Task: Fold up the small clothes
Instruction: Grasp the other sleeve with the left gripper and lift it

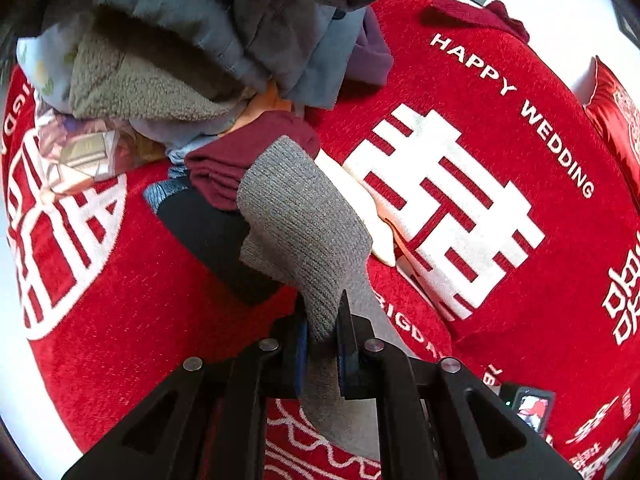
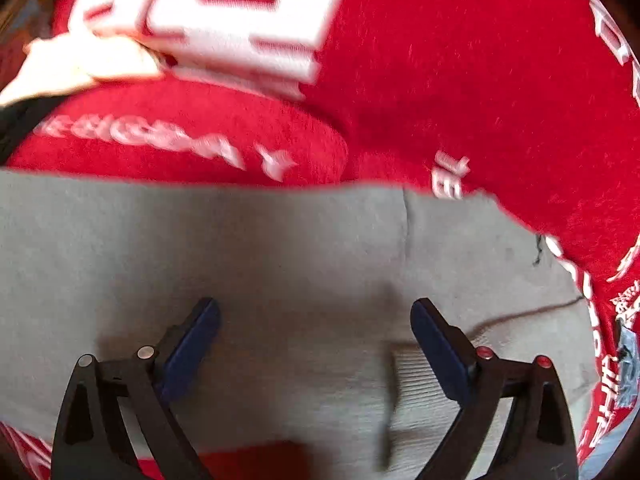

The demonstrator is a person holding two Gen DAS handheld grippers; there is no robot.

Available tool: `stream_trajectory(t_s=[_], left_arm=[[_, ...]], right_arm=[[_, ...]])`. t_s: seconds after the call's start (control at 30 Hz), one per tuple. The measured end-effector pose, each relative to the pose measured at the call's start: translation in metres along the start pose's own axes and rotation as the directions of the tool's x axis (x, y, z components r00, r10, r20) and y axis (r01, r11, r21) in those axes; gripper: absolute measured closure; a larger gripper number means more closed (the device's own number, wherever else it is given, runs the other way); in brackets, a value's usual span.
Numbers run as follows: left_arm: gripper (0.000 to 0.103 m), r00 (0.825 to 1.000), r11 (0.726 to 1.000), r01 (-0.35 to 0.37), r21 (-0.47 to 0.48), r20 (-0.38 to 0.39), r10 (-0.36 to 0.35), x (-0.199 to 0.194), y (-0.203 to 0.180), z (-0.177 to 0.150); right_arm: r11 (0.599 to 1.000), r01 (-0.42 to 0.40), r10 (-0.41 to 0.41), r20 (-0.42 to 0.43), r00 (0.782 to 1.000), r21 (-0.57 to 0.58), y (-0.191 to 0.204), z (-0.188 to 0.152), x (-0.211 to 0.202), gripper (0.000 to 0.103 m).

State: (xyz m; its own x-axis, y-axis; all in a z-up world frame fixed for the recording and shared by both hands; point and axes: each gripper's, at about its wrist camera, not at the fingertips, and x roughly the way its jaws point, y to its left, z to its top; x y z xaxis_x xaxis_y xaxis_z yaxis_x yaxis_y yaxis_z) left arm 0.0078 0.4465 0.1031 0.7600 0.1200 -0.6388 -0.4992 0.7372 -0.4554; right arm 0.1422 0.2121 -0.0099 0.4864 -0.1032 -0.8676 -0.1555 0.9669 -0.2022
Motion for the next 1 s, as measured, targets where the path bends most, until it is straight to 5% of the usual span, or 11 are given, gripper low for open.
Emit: stream_trajectory(t_s=[0.1, 0.13, 0.17, 0.2, 0.27, 0.4, 0.53, 0.77, 1.0], left_arm=[[0.091, 1.000, 1.000, -0.028, 0.006, -0.013, 0.028, 0.002, 0.001, 0.000], [0.091, 0.999, 0.999, -0.037, 0.005, -0.023, 0.037, 0.003, 0.001, 0.000], [0.091, 0.999, 0.999, -0.045, 0.010, -0.022, 0.045, 0.002, 0.000, 0.000], [0.091, 0.998, 0.998, -0.055, 0.019, -0.018, 0.056, 0.001, -0.003, -0.001], [0.091, 0.998, 0.996, -0.067, 0.050, -0.003, 0.067, -0.005, -0.016, -0.003], [0.091, 0.998, 0.988, -0.060, 0.142, 0.014, 0.059, -0.015, -0.065, -0.014], [0.091, 1.000, 0.966, -0.008, 0.259, 0.012, 0.005, -0.024, -0.134, -0.041], [0.091, 0.989, 0.882, 0.146, 0.447, -0.085, -0.120, -0.035, -0.276, -0.120], [0.091, 0.957, 0.765, 0.273, 0.583, -0.247, -0.153, -0.020, -0.406, -0.242]], right_arm=[[0.946, -0.322, 0.320, -0.066, 0.945, -0.033, 0.035, 0.003, -0.017, 0.006], [0.879, -0.476, 0.470, -0.104, 0.876, -0.036, 0.041, 0.003, -0.024, 0.006], [0.834, -0.552, 0.547, -0.110, 0.830, -0.018, 0.040, 0.002, -0.030, 0.006], [0.810, -0.587, 0.585, -0.094, 0.806, 0.008, 0.031, 0.001, -0.038, 0.006], [0.822, -0.569, 0.570, -0.050, 0.820, 0.036, 0.003, -0.001, -0.048, 0.006], [0.924, -0.382, 0.381, 0.052, 0.923, 0.000, -0.074, -0.021, -0.065, 0.006], [0.966, -0.247, 0.239, 0.097, 0.966, 0.079, -0.184, -0.056, -0.069, 0.006], [0.959, -0.113, 0.100, 0.063, 0.993, 0.259, -0.339, -0.117, -0.048, 0.006], [0.926, -0.096, 0.074, 0.075, 0.994, 0.365, -0.403, -0.166, -0.042, 0.006]])
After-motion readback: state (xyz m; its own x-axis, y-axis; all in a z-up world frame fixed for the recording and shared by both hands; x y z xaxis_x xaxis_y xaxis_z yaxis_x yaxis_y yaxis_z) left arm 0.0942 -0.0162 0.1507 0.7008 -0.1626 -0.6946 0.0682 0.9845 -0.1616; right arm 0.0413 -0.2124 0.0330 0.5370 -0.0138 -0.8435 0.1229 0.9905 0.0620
